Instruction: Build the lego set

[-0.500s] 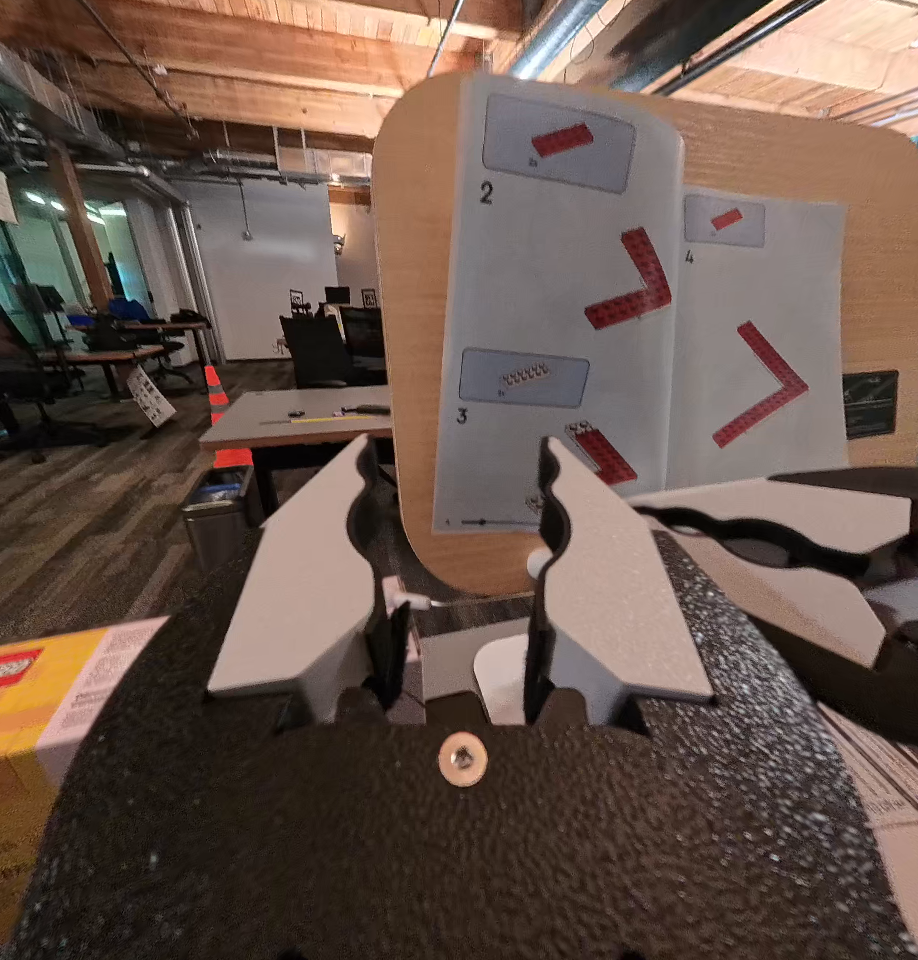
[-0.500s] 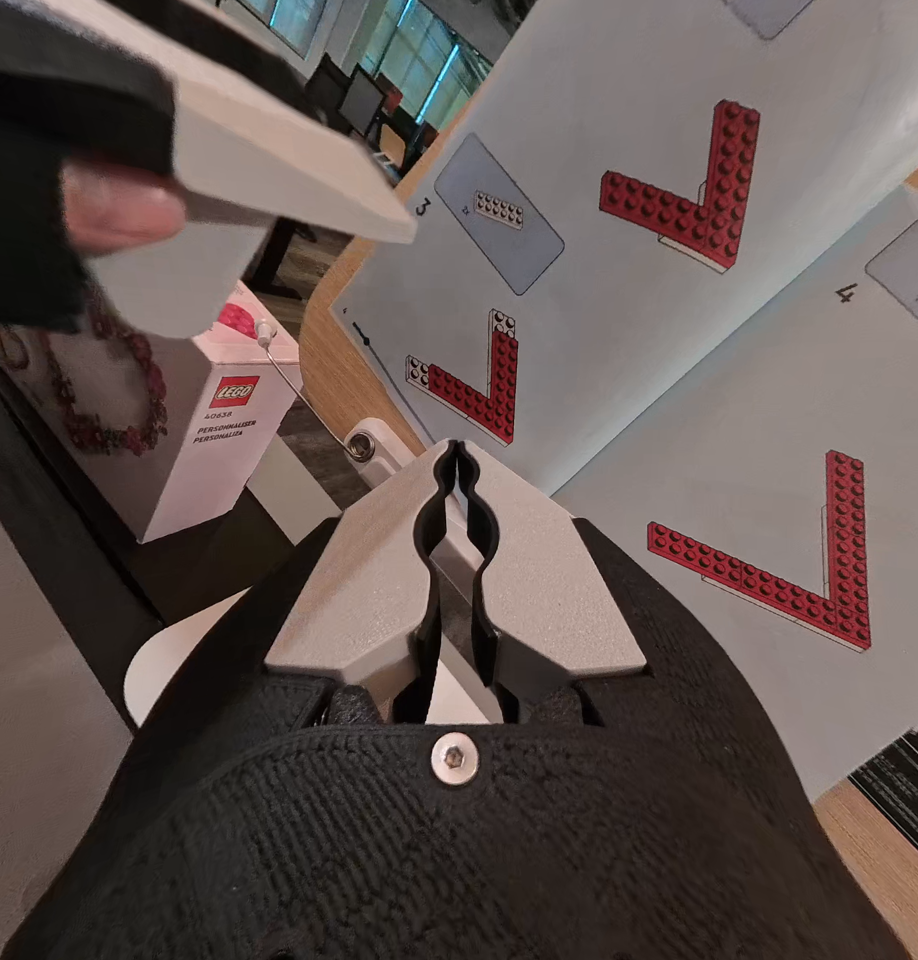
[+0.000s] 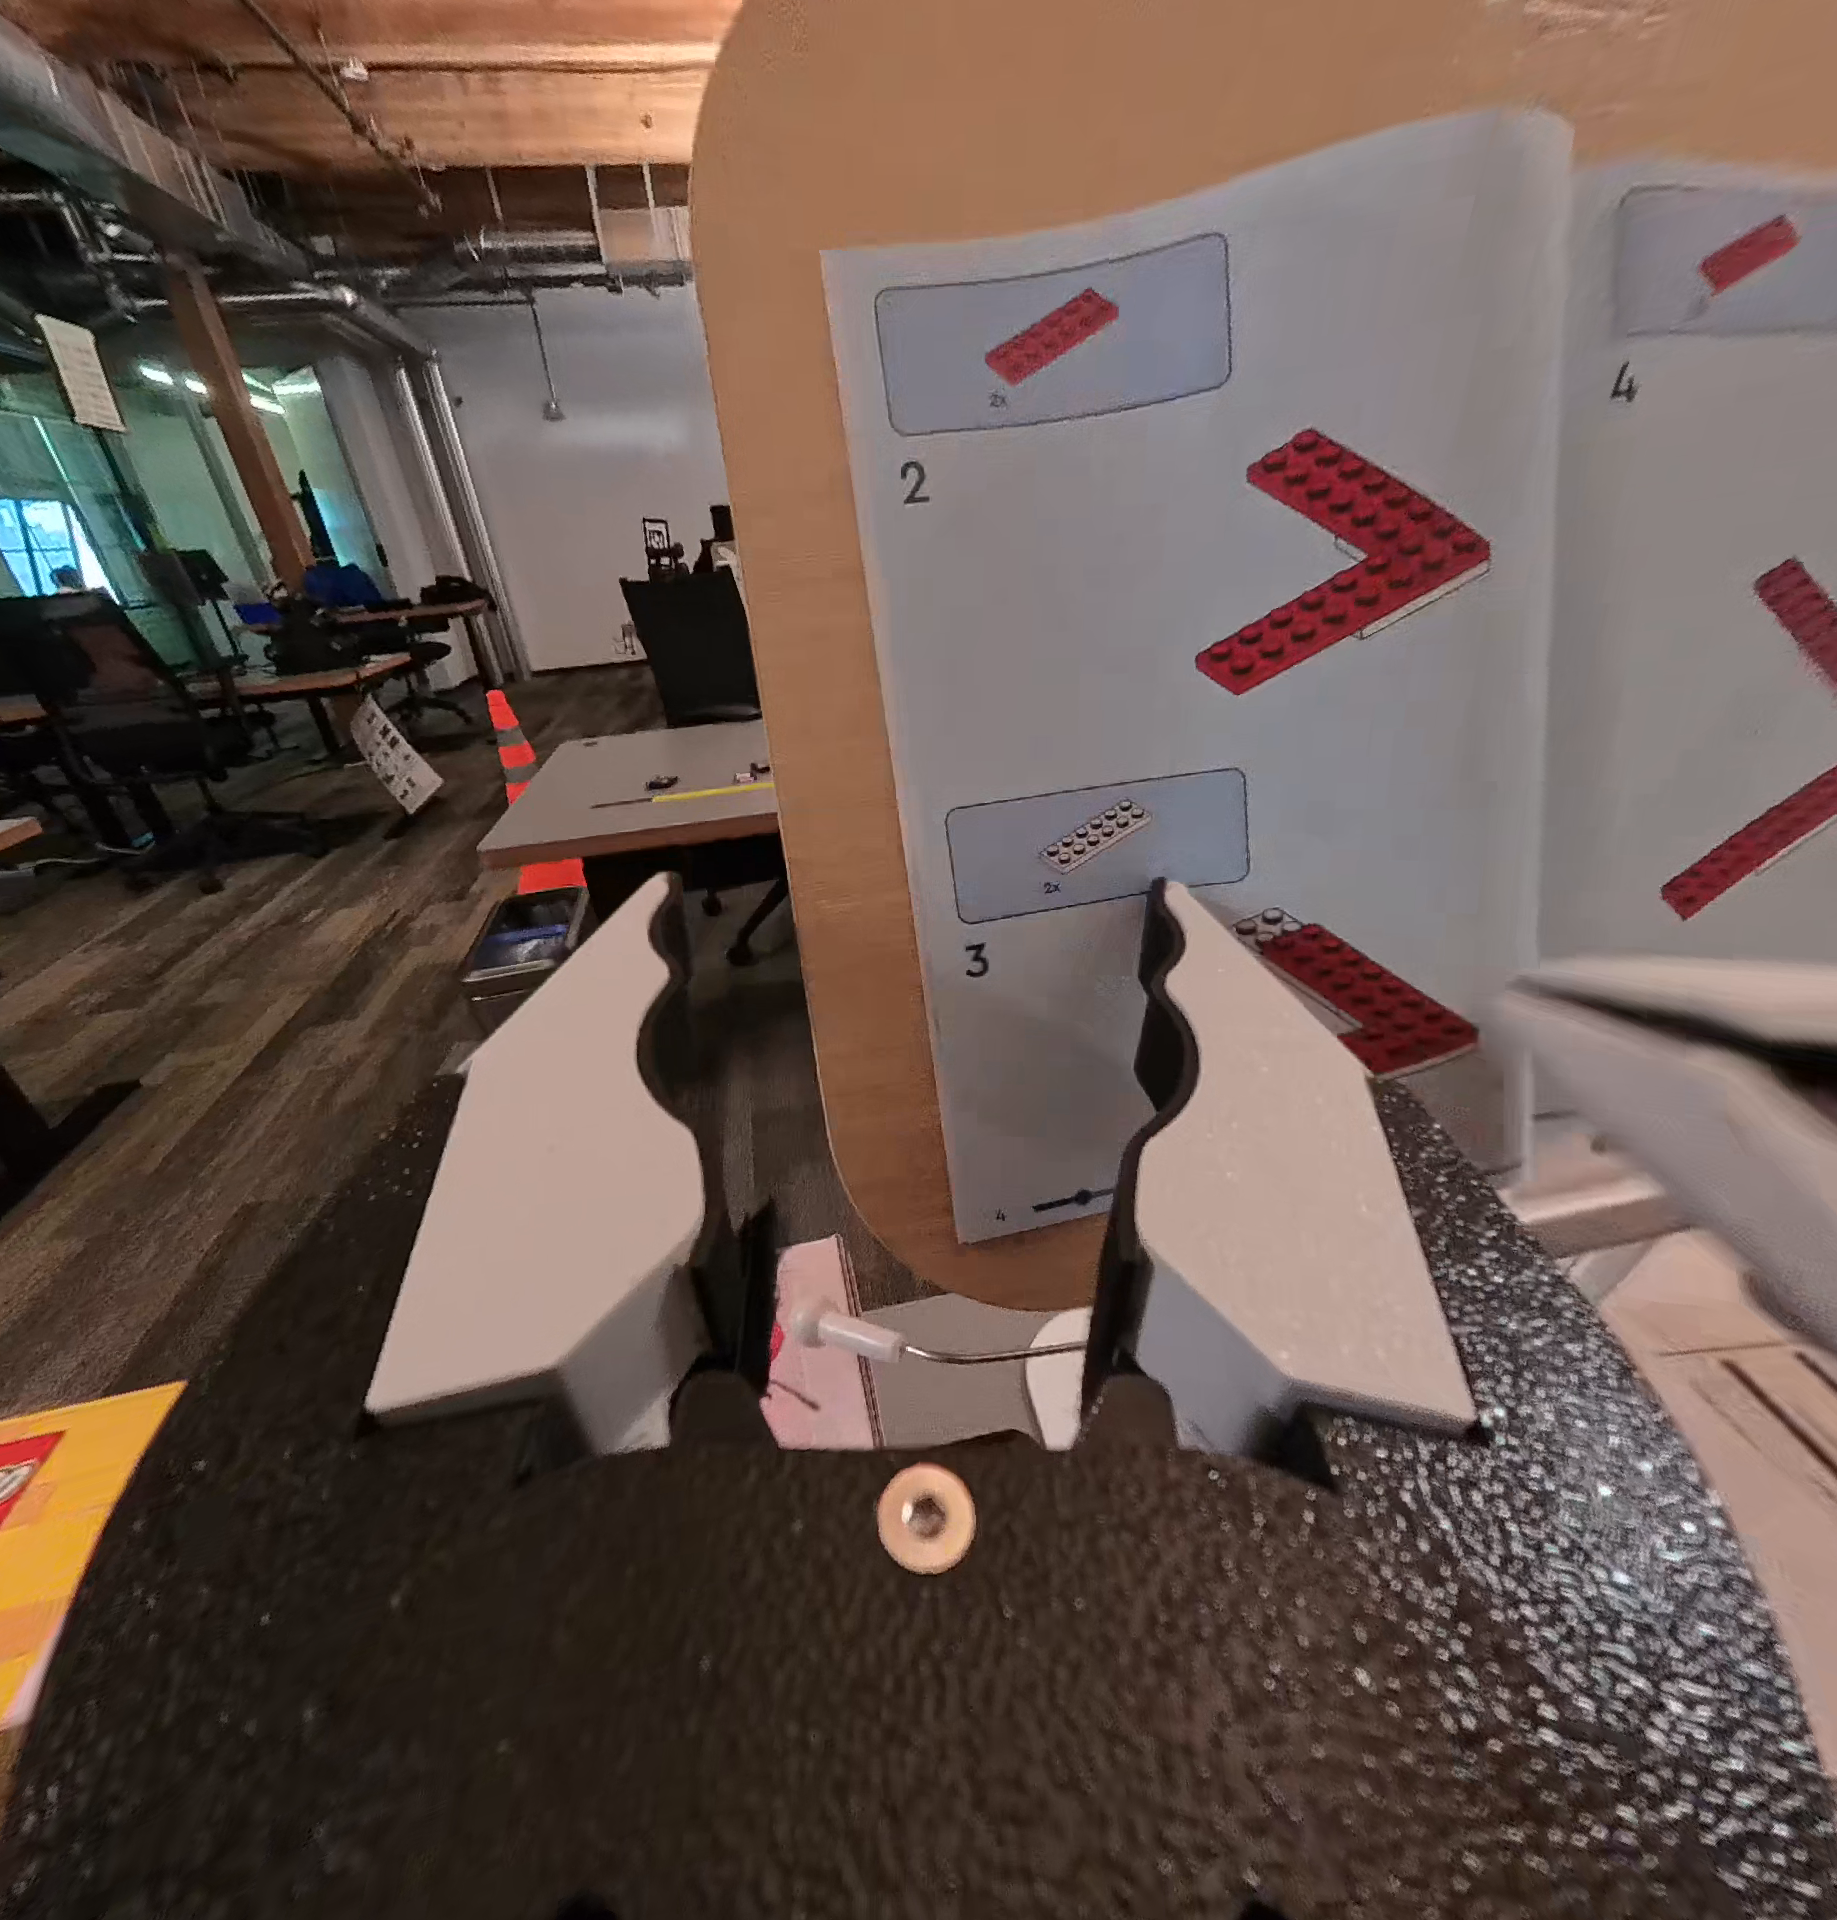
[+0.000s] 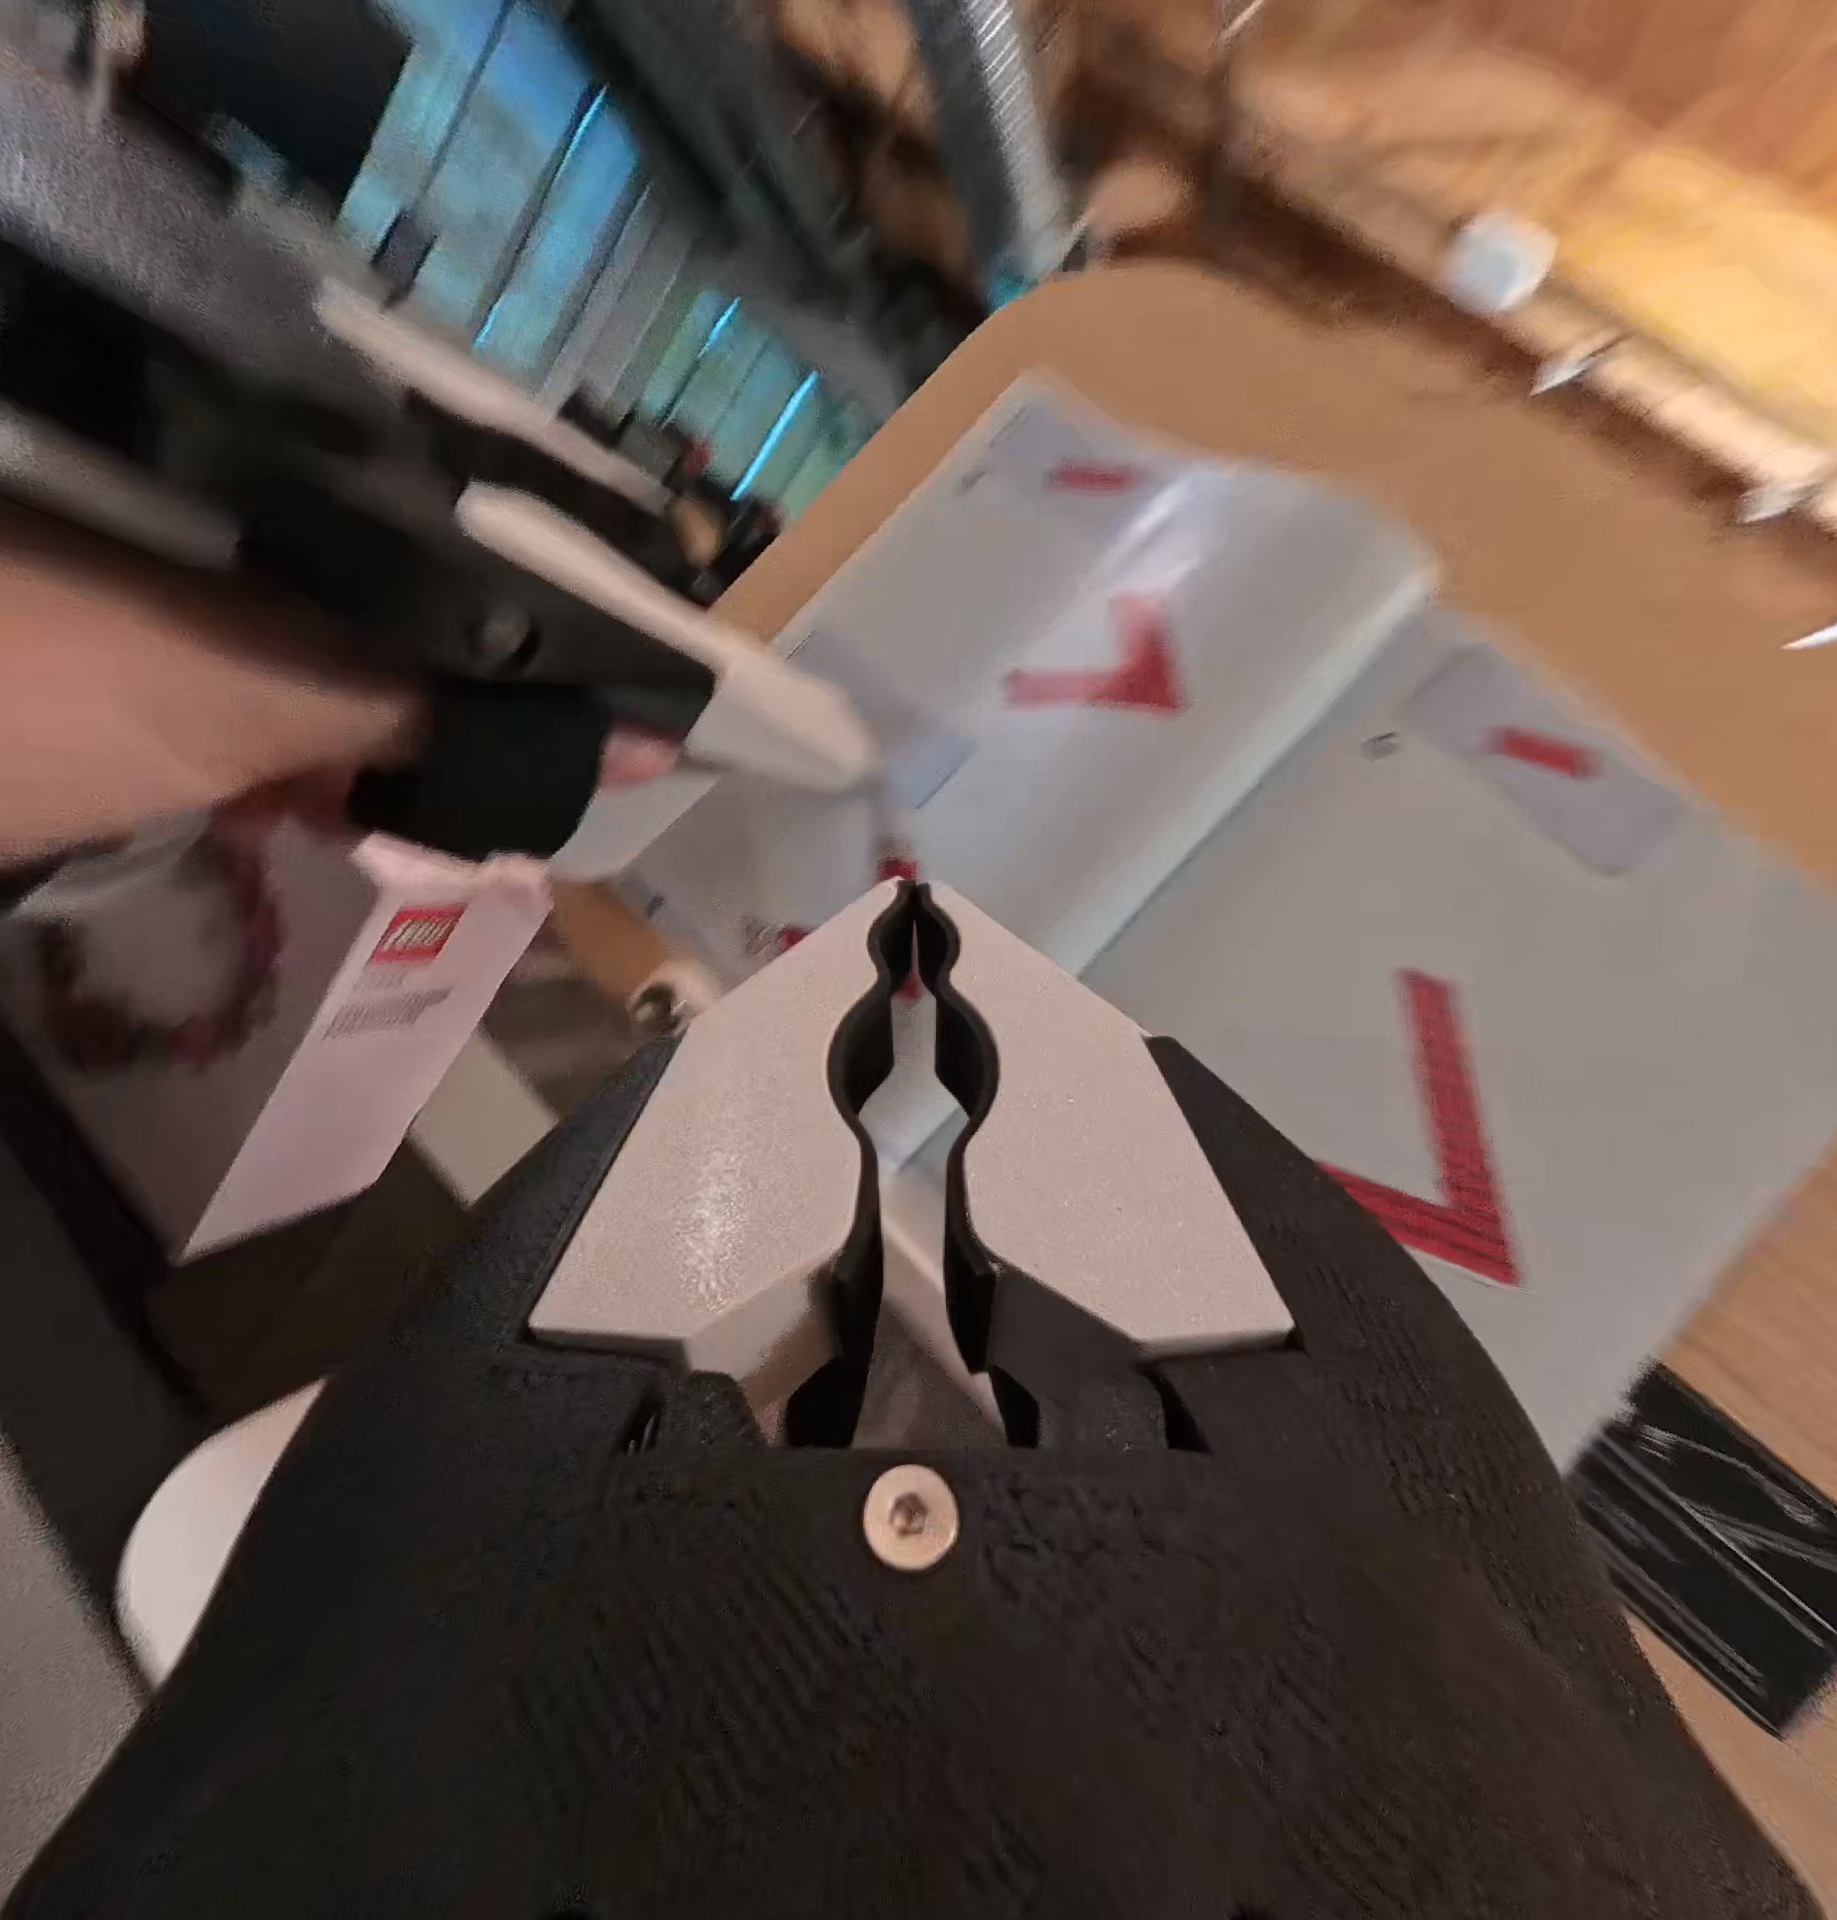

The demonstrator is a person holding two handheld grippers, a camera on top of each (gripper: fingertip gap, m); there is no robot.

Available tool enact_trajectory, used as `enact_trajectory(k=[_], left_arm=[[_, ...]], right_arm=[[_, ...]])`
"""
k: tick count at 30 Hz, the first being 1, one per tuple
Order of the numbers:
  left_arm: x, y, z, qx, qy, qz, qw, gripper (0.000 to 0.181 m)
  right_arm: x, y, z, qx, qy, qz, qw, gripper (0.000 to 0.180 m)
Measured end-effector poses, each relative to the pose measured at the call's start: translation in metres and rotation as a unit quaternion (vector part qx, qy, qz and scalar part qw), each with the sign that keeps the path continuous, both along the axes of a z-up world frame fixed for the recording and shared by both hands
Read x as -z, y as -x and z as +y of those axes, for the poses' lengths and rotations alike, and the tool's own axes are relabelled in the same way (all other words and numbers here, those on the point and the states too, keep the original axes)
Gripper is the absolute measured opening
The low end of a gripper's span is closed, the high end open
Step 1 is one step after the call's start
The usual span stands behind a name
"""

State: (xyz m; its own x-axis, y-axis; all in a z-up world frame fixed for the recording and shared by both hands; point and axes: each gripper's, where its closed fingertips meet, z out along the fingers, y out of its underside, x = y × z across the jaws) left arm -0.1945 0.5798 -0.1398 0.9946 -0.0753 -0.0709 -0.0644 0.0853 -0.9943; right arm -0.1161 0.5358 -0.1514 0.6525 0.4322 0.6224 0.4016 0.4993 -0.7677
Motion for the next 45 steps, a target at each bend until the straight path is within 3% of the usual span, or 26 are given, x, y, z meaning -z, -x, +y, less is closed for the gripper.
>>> enact_trajectory(k=[4,14,19,22,24,28,31,33,45], left_arm=[[0.004,0.000,-0.001,0.009,0.009,-0.008,1.000,0.083],[0.019,0.004,-0.008,0.104,0.036,-0.033,0.993,0.037],[0.020,0.011,-0.010,0.177,0.030,-0.142,0.973,0.022],[0.020,0.013,-0.011,0.204,0.027,-0.178,0.962,0.018],[0.020,0.013,-0.012,0.217,0.027,-0.193,0.957,0.017],[0.020,0.013,-0.012,0.221,0.026,-0.196,0.955,0.016],[0.020,0.013,-0.013,0.221,0.028,-0.191,0.956,0.016],[0.020,0.013,-0.013,0.225,0.029,-0.196,0.954,0.016],[0.019,0.012,-0.014,0.239,0.025,-0.210,0.948,0.015]], right_arm=[[-0.031,-0.020,0.005,0.066,-0.056,0.058,0.995,0.000],[-0.013,-0.009,0.032,0.093,0.011,0.016,0.995,0.000],[-0.003,-0.001,0.028,0.094,-0.031,-0.079,0.992,0.000],[0.015,0.039,-0.018,-0.047,-0.109,-0.185,0.975,0.009],[0.036,0.056,-0.037,-0.092,-0.122,-0.256,0.954,0.016],[0.060,0.067,-0.028,-0.054,-0.115,-0.336,0.933,0.027],[0.066,0.065,-0.011,0.008,-0.128,-0.361,0.924,0.015],[0.062,0.061,0.000,0.051,-0.146,-0.354,0.922,0.000],[0.045,0.060,-0.002,0.001,-0.100,-0.156,0.983,0.000]])
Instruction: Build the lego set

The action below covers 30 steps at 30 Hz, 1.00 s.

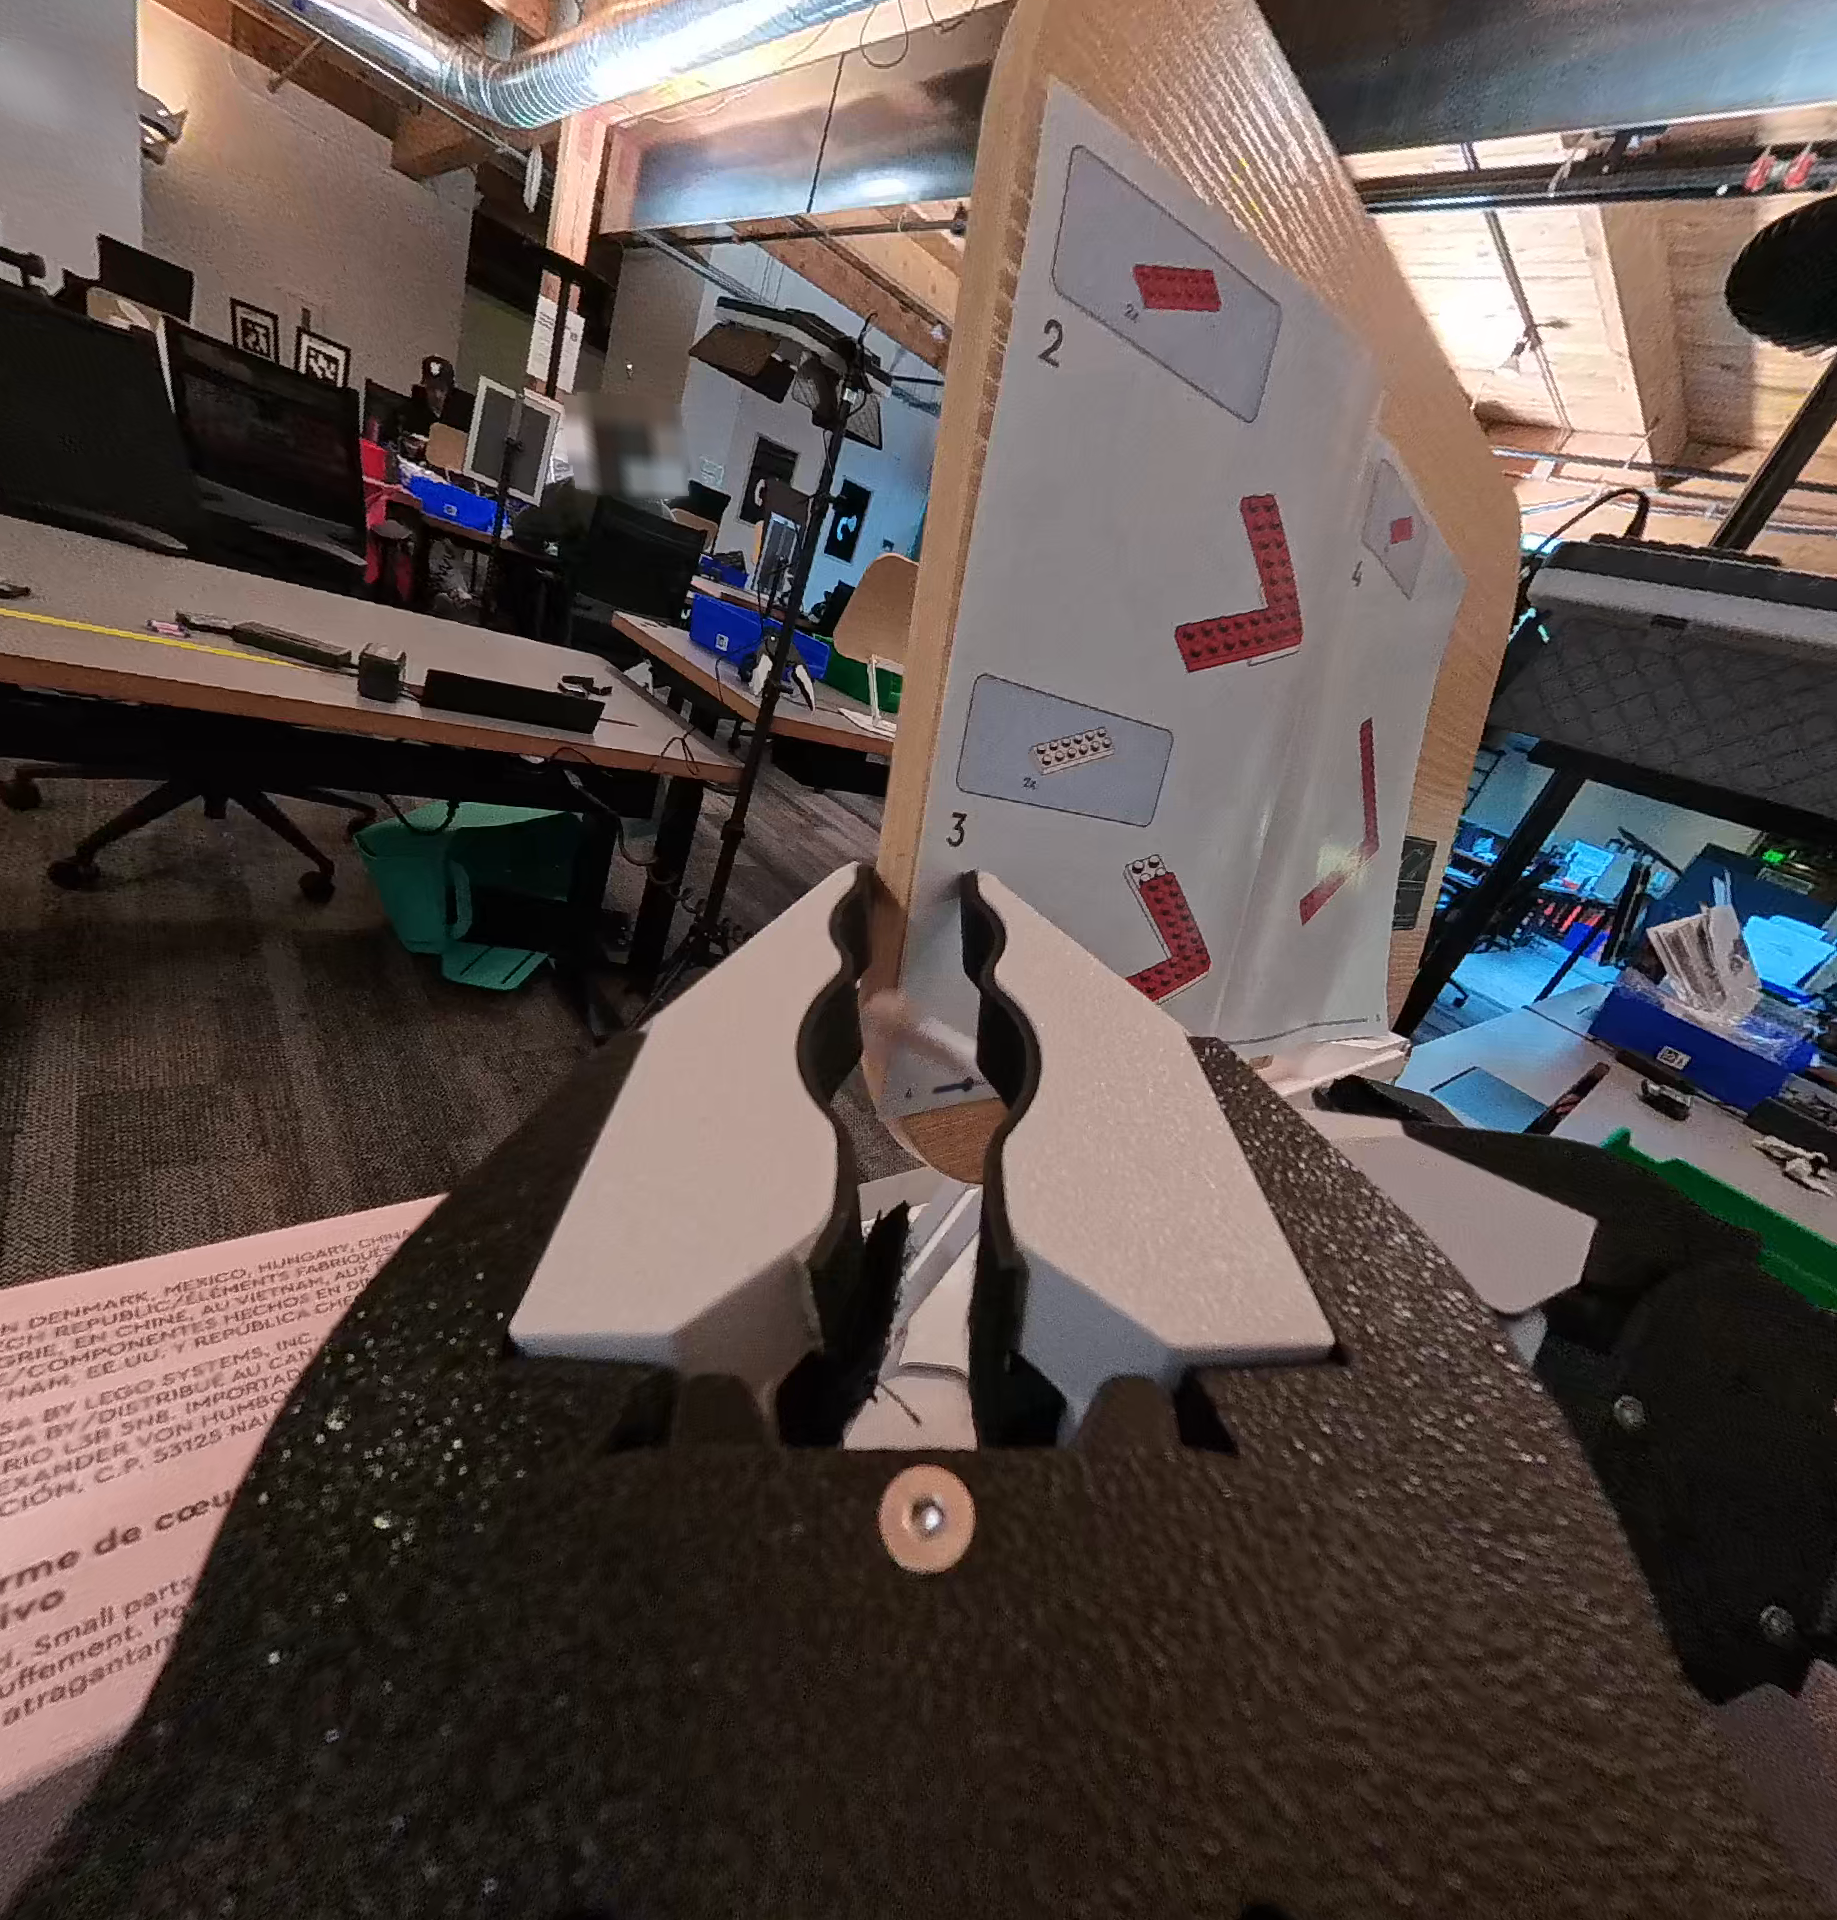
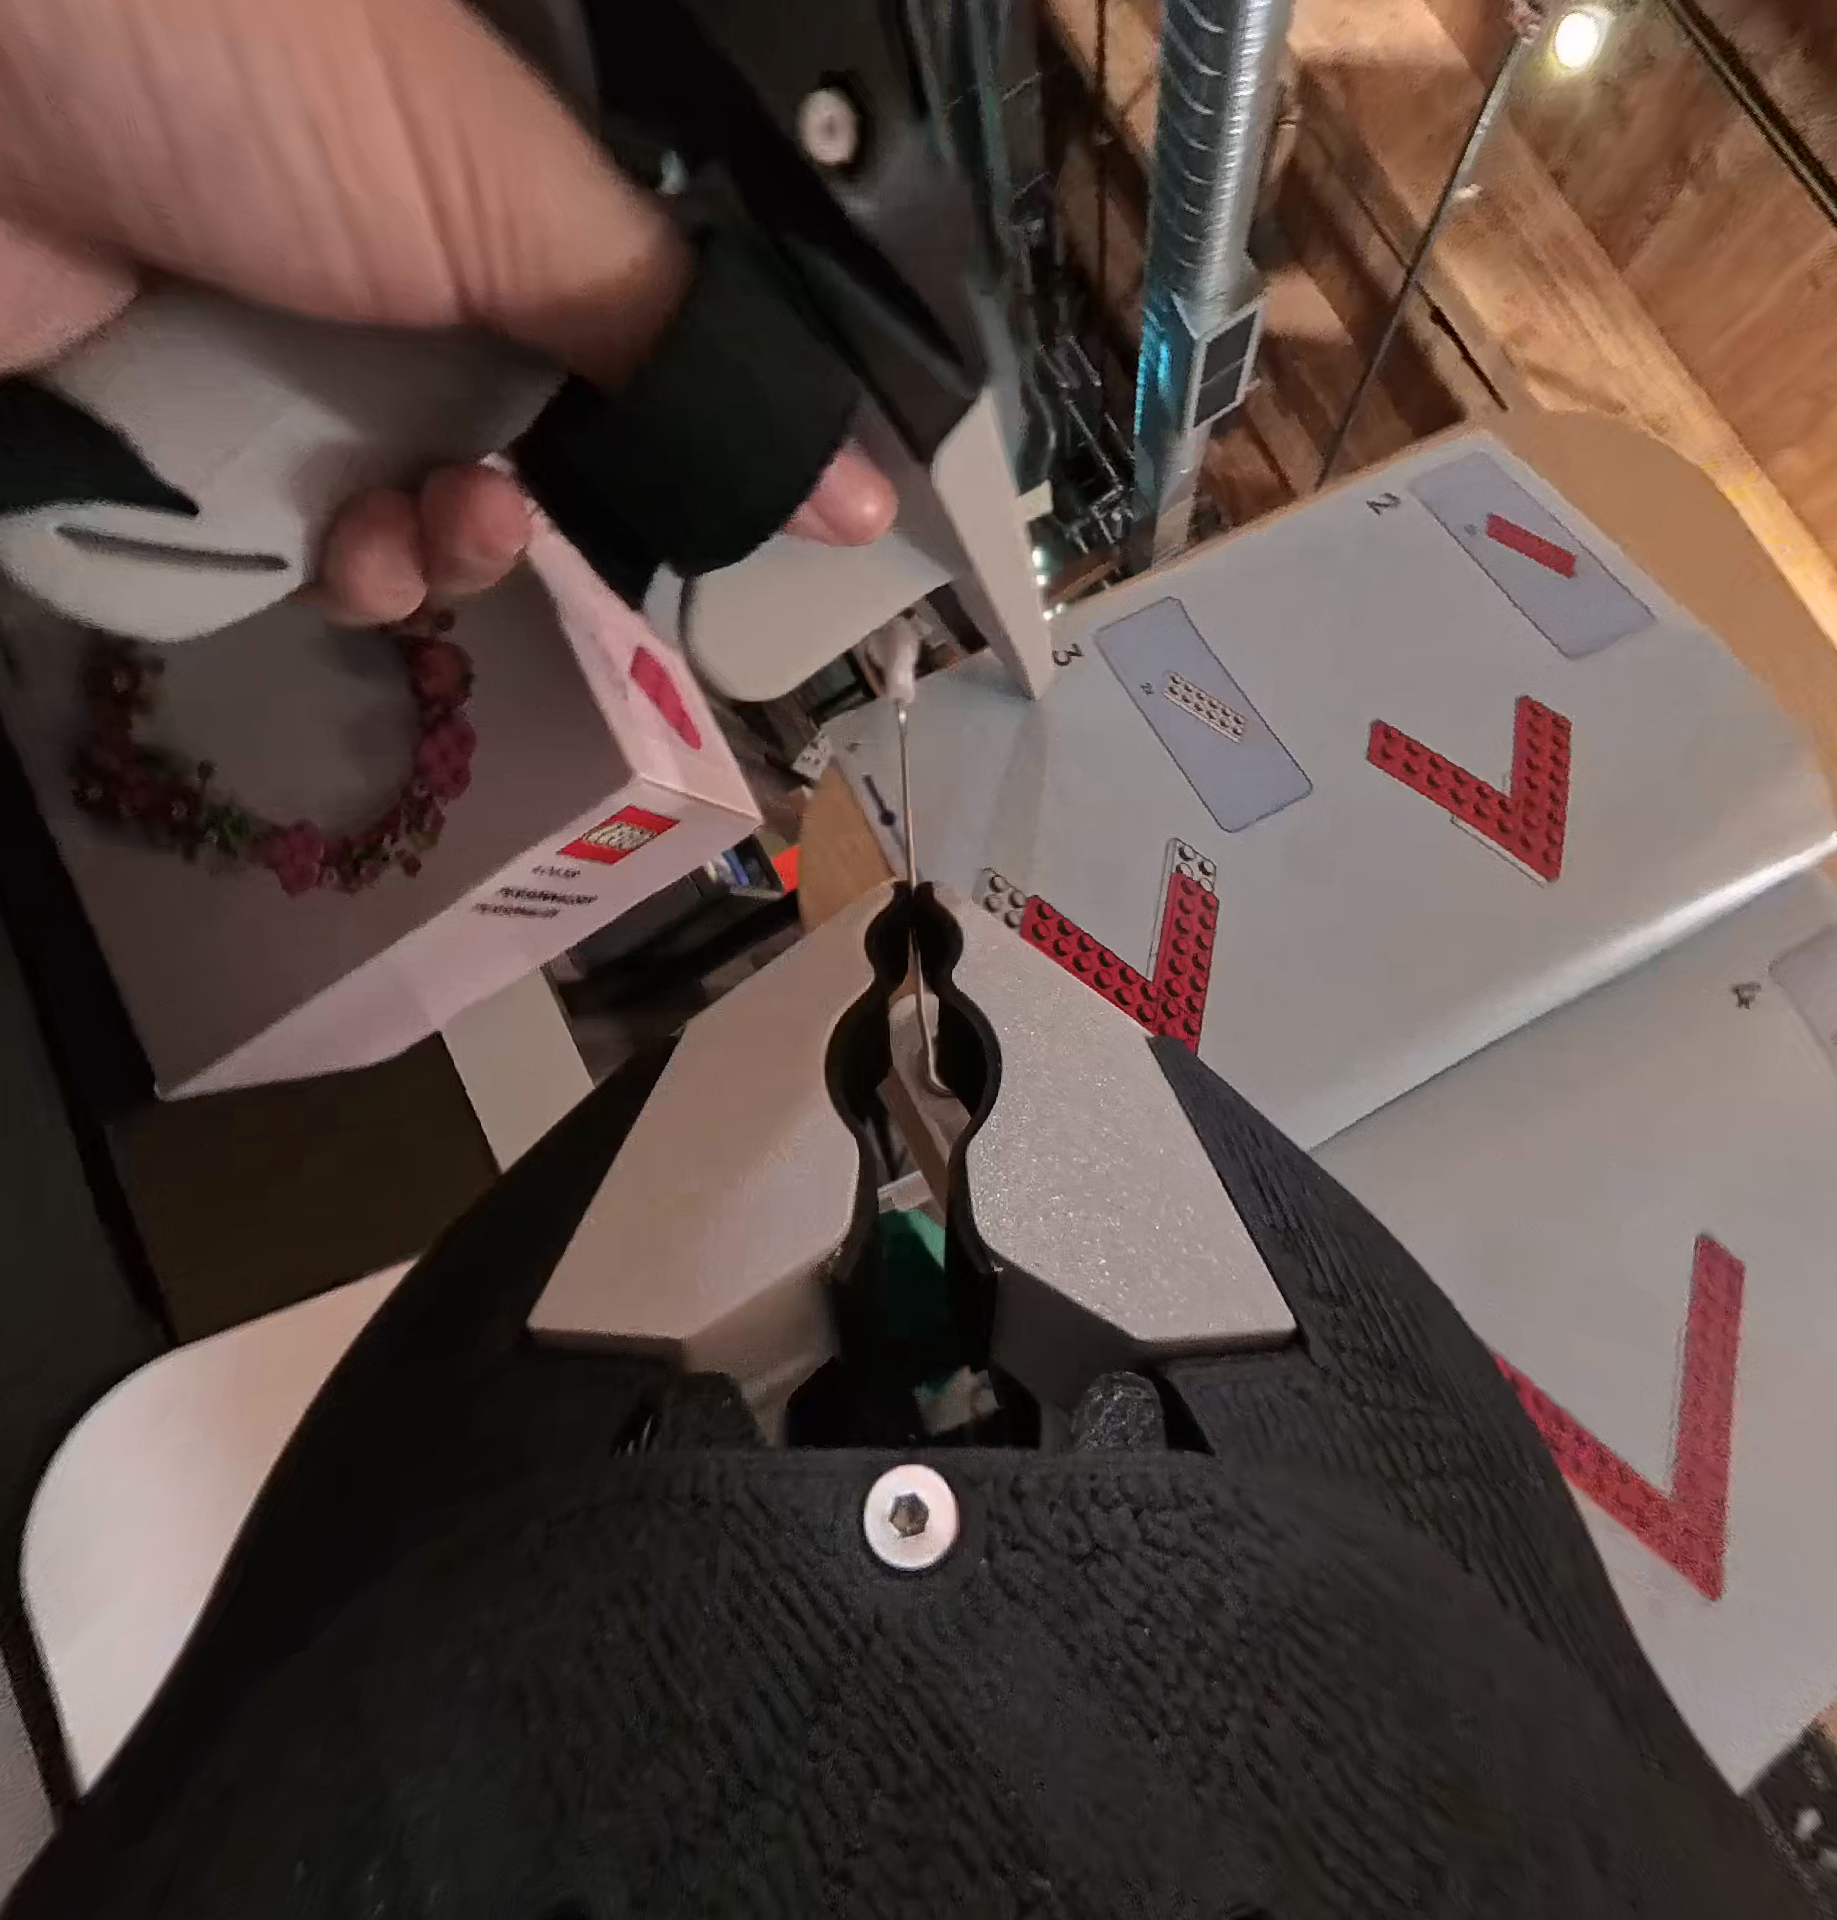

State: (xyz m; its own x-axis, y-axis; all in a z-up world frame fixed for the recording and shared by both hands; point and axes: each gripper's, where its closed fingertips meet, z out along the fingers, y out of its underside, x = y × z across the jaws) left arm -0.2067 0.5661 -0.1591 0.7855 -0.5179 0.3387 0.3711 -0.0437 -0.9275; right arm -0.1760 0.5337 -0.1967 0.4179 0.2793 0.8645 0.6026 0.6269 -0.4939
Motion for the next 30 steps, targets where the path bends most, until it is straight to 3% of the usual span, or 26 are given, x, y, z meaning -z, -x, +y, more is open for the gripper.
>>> enact_trajectory(k=[5,17,23,30], left_arm=[[0.000,0.000,0.000,0.015,0.003,-0.026,1.000,0.014],[-0.006,0.006,-0.002,-0.013,-0.002,-0.027,1.000,0.018],[-0.005,0.007,-0.002,-0.036,0.009,0.000,0.999,0.000],[-0.008,0.008,-0.006,-0.071,0.027,0.041,0.996,0.002]], right_arm=[[-0.007,-0.003,0.001,0.002,0.014,0.067,0.998,0.000],[-0.008,-0.005,0.005,0.042,0.016,0.097,0.994,0.000],[-0.008,-0.005,0.005,0.038,0.035,0.116,0.992,0.000],[-0.013,-0.024,-0.013,0.015,0.005,0.149,0.989,0.017]])
